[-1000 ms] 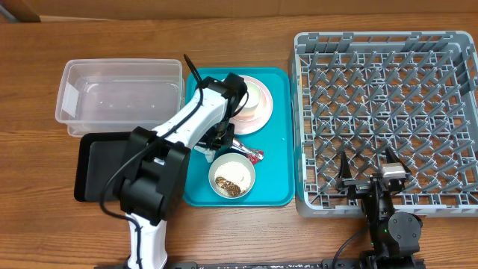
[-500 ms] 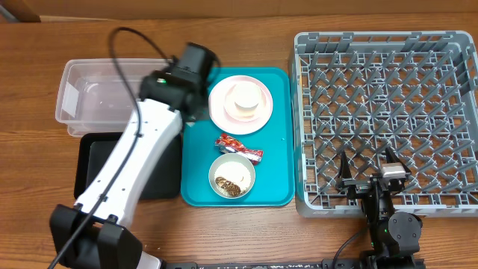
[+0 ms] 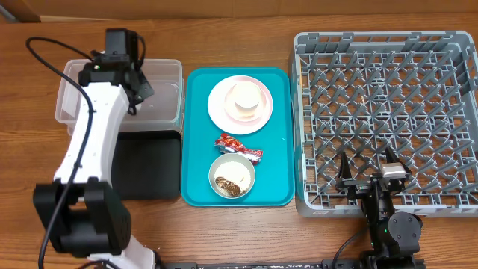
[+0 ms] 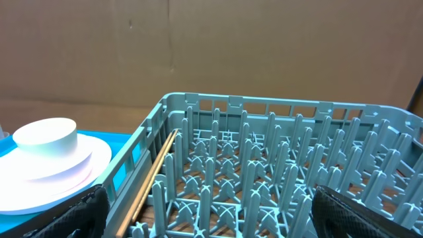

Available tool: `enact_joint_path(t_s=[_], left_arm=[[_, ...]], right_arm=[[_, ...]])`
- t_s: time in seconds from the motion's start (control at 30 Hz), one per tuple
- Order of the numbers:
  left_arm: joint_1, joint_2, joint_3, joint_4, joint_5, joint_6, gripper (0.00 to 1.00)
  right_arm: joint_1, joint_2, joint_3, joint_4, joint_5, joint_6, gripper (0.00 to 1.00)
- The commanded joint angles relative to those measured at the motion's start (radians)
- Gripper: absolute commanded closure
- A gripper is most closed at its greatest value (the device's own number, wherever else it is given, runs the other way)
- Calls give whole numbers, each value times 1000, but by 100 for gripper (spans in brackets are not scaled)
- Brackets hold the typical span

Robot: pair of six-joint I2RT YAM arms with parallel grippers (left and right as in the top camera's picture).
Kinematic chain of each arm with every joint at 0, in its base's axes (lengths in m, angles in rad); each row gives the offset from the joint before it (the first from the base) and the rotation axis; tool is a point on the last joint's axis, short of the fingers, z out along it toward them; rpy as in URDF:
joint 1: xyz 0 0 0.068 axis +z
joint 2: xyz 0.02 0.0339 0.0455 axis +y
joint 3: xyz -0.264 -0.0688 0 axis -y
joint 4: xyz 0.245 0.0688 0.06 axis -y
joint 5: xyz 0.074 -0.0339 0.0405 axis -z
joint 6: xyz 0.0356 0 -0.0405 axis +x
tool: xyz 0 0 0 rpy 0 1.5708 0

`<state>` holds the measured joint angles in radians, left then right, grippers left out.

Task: Sort waste into correct bins and load items into the dishwasher
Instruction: 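Grasp the tissue with the left gripper and drop it into the clear bin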

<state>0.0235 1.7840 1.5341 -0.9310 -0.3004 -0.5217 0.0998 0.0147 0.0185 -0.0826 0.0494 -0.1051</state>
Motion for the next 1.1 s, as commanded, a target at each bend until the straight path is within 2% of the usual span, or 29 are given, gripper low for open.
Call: enact_joint_path(t_s=[0.0, 0.17, 0.3, 0.37, 0.43, 0.57, 0.7, 0.87, 1.07], left_arm=[[38, 74, 15, 28, -13, -18, 96], [57, 100, 15, 55, -13, -18, 88], [56, 99, 16, 69, -13, -15, 69], [55, 99, 24, 68, -13, 3, 47], [55, 98, 35, 64, -13, 6, 32], [55, 85, 77, 35, 26, 13, 29], [53, 47, 150, -51, 190, 37, 41], [18, -23, 177, -136, 425, 76, 44], [-114, -56, 174, -265, 455, 121, 42]], right_arm=[[6, -12, -11, 5, -2, 0, 0], [6, -12, -11, 5, -2, 0, 0], [6, -12, -11, 5, -2, 0, 0], [6, -12, -11, 5, -2, 0, 0], [6, -12, -11, 5, -2, 0, 0], [6, -12, -11, 5, -2, 0, 0], [6, -12, -11, 5, -2, 0, 0], [6, -12, -11, 5, -2, 0, 0], [6, -12, -11, 5, -2, 0, 0]])
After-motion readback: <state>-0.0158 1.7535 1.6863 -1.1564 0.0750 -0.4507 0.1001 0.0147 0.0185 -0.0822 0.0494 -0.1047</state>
